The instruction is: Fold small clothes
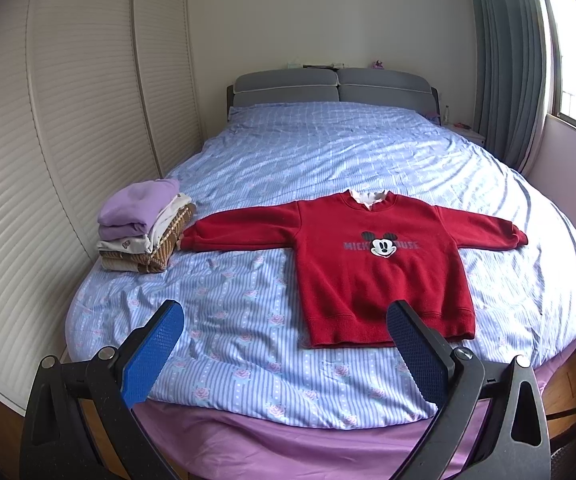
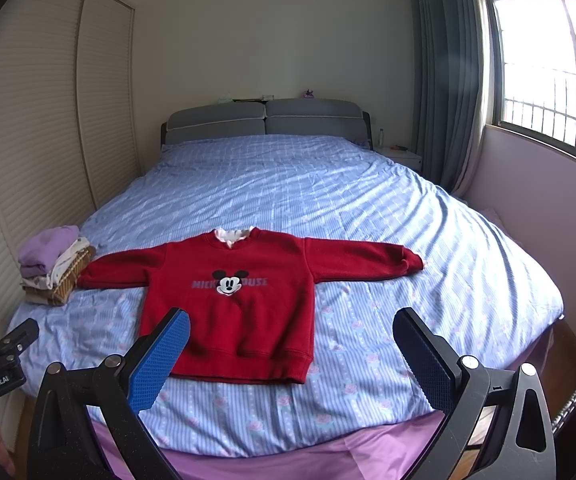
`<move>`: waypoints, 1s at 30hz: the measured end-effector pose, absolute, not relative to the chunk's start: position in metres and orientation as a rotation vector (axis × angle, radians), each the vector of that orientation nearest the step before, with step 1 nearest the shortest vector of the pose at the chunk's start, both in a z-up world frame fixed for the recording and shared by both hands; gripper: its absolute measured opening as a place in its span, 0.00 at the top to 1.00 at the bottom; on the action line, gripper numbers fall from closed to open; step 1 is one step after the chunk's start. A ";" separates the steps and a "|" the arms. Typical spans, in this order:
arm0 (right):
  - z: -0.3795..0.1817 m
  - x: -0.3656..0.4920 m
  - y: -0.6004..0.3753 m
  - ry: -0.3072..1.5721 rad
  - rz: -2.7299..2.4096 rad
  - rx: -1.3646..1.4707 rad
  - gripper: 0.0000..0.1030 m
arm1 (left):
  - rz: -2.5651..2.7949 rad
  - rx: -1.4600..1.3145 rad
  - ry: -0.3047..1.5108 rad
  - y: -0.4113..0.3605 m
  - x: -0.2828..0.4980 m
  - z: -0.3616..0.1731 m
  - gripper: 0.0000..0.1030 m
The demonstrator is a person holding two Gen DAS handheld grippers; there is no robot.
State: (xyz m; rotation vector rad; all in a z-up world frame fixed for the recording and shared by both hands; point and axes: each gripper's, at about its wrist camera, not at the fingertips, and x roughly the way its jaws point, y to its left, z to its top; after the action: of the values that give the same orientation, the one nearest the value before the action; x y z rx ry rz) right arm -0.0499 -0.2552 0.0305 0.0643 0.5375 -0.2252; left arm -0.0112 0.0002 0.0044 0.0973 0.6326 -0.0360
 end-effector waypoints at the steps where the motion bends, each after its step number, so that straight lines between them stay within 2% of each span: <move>1: 0.031 -0.050 -0.255 0.537 -0.226 0.064 0.01 | -0.036 0.098 0.632 0.001 -0.011 0.004 0.00; 30: 0.032 -0.050 -0.255 0.536 -0.226 0.066 0.01 | -0.068 0.067 0.629 0.007 -0.012 0.006 0.00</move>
State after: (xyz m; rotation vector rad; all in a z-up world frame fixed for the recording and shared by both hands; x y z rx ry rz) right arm -0.0502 -0.2548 0.0315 0.0662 0.5361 -0.2260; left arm -0.0122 0.0067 0.0064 0.0674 0.6288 -0.0675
